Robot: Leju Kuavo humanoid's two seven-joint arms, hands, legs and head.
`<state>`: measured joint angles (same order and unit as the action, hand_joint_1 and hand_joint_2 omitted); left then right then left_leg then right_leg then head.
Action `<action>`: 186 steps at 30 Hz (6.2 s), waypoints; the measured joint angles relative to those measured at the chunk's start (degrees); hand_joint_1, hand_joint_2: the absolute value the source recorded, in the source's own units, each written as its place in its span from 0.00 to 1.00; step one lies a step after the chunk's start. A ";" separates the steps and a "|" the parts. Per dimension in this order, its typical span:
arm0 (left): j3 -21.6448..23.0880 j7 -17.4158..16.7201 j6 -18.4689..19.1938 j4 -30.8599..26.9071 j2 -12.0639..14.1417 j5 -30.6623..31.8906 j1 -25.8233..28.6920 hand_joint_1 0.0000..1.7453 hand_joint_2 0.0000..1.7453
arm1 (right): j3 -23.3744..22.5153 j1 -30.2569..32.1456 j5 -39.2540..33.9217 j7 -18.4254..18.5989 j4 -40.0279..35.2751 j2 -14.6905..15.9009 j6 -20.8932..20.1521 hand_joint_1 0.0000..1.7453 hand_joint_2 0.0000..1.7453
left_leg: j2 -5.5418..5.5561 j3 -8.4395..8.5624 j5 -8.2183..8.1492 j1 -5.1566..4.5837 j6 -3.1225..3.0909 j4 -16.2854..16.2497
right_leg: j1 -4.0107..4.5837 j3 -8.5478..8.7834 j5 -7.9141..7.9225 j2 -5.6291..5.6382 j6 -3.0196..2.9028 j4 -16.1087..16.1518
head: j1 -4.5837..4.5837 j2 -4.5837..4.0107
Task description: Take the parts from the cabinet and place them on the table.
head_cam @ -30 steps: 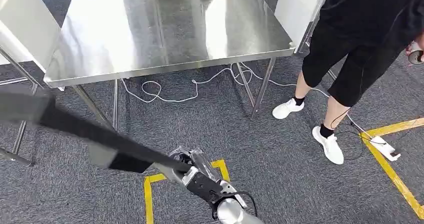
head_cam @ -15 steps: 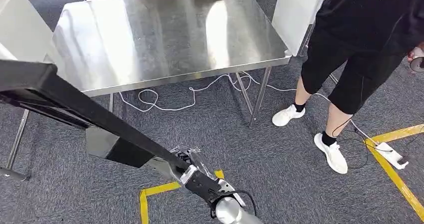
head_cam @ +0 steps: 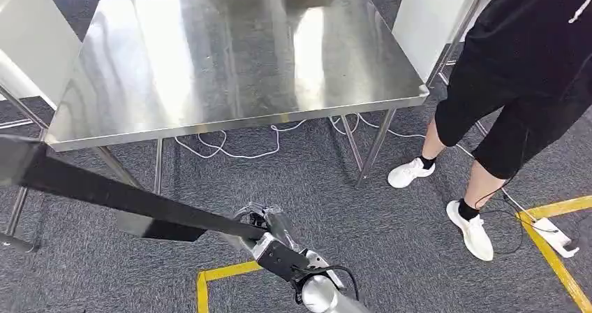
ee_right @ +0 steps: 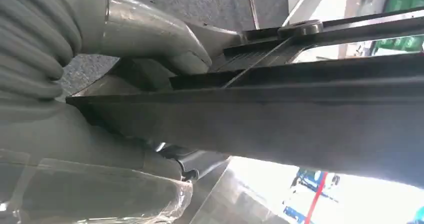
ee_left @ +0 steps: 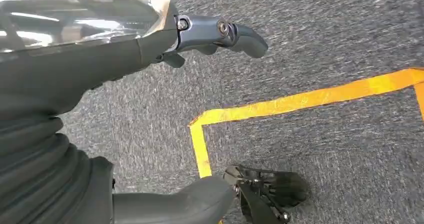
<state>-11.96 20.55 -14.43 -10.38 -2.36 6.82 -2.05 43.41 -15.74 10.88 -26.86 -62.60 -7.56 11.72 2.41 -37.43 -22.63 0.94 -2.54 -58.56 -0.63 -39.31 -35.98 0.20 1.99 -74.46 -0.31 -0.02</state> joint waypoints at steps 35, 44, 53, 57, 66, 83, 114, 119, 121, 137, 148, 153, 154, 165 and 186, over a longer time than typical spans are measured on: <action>-1.01 -0.83 -0.35 -0.02 0.33 1.14 -0.10 0.00 1.00 | 1.38 -1.34 11.68 3.87 0.04 -0.42 5.36 1.00 1.00 | -1.15 4.40 -4.62 -0.64 1.20 -0.28 | 0.05 5.12 9.91 -0.26 -0.05 15.83 | 0.00 0.00; -1.38 -0.96 -0.07 -0.04 0.46 1.77 0.06 0.00 1.00 | 1.79 -4.17 22.43 9.36 -1.46 -0.48 7.87 1.00 1.00 | -2.00 -4.64 -11.11 0.43 3.61 -16.96 | -0.37 7.37 8.63 -0.27 -3.13 16.22 | -0.70 0.00; -1.42 -1.20 0.55 -0.07 0.63 2.97 -0.56 0.00 1.00 | 4.24 -14.75 39.66 20.27 1.20 -4.53 5.02 1.00 1.00 | -2.43 0.86 -2.17 -0.07 1.98 -1.04 | 0.33 9.55 5.88 -0.31 -0.93 16.91 | -0.70 0.00; -1.44 -1.27 0.68 -0.11 0.61 3.39 -0.71 0.00 1.00 | 4.92 -19.03 45.27 25.34 2.71 -6.25 3.50 1.00 1.00 | -2.20 1.94 -2.52 0.23 0.26 -0.32 | 0.40 5.34 2.59 -0.37 -1.05 8.19 | -0.55 0.00; -1.53 -1.53 0.83 -0.07 0.44 3.56 -0.72 0.00 1.00 | 5.62 -22.09 47.78 27.95 6.14 -6.86 2.56 1.00 1.00 | -1.18 5.72 -6.07 -0.55 1.10 -0.39 | 1.01 3.69 11.27 -0.29 -0.83 15.51 | -0.44 0.00; -1.86 -1.66 0.98 -0.02 0.57 3.65 -0.81 0.00 1.00 | 5.99 -23.40 47.82 27.98 7.85 -8.17 2.56 1.00 1.00 | -2.37 1.22 -2.40 0.45 2.43 -0.96 | 0.52 9.46 6.51 0.15 -1.51 17.12 | -0.76 0.00; -2.40 -1.66 1.03 -0.02 0.57 3.74 -0.66 0.00 1.00 | 6.34 -23.54 47.82 27.98 8.48 -8.48 2.56 1.00 1.00 | -2.27 1.40 -2.78 0.34 2.22 -0.73 | 0.61 7.40 8.29 0.48 -1.44 16.89 | -0.55 0.00; -2.40 -1.20 2.89 -0.04 0.66 4.39 -0.89 0.00 1.00 | 5.99 -29.34 58.38 38.65 14.62 -7.91 -0.52 1.00 1.00 | -2.40 2.75 -3.14 0.50 0.29 0.20 | 0.59 0.01 3.37 0.19 -1.50 3.31 | -0.18 0.00; -2.38 -1.11 3.61 -0.07 0.79 4.74 -1.15 0.00 1.00 | 3.67 -34.94 63.37 47.31 23.05 -7.80 -0.15 1.00 1.00 | -1.72 2.91 -3.27 0.36 0.09 0.18 | 0.46 -4.01 2.64 0.20 -1.19 -2.73 | -0.11 0.00; -2.40 -2.21 4.07 -0.13 0.92 6.49 -0.80 0.00 1.00 | -8.46 -42.40 72.52 54.62 37.57 -3.47 -0.63 1.00 1.00 | -2.26 -6.28 -9.46 0.41 3.17 -16.90 | 0.50 6.23 9.94 0.18 -3.52 16.94 | 0.04 0.00; -2.54 -1.77 5.27 -0.11 1.60 6.93 -1.14 0.00 1.00 | -11.82 -43.03 74.53 54.42 38.99 -2.34 -1.42 1.00 1.00 | -2.11 0.71 -1.10 -0.69 1.38 0.15 | 1.06 8.07 8.01 0.60 -2.46 17.01 | 0.11 0.00; -2.75 -1.77 5.33 -0.11 1.60 6.93 -1.30 0.00 1.00 | -12.09 -43.17 74.58 54.40 39.12 -2.36 -1.42 1.00 1.00 | -2.10 0.82 -1.34 -0.73 1.14 0.16 | 1.00 8.10 7.89 0.58 -2.24 17.39 | 0.15 0.00; -2.78 -1.75 5.35 -0.13 1.62 6.95 -1.30 0.00 1.00 | -12.11 -43.17 74.79 54.36 39.12 -2.36 -1.42 1.00 1.00 | -2.09 0.83 -1.34 -0.75 1.13 0.16 | 0.99 8.12 7.91 0.56 -2.22 17.39 | 0.13 0.00; -2.84 -2.18 4.07 -0.13 1.75 8.33 -1.12 0.00 0.00 | -16.72 -42.68 78.03 52.35 39.10 -3.67 -0.22 0.00 0.00 | -2.08 0.92 -1.26 -0.54 1.05 0.16 | 0.99 8.24 8.04 0.55 -2.05 17.39 | 0.13 0.00; -3.28 -2.49 5.01 -0.13 1.77 8.77 -1.04 0.00 0.00 | -18.34 -43.20 79.01 51.58 39.01 -5.29 -1.31 0.00 0.00 | -2.09 0.94 -1.26 -0.34 1.08 0.19 | 1.15 8.28 8.02 0.55 -2.08 17.38 | 0.11 0.00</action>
<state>-15.23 18.05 -9.42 -10.51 -0.59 15.58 -3.09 25.07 -58.94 89.90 24.72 -23.58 -12.85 10.40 0.32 -36.48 -23.89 0.60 -1.46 -58.37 0.53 -31.04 -27.97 0.75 -0.10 -57.08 -0.20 -0.02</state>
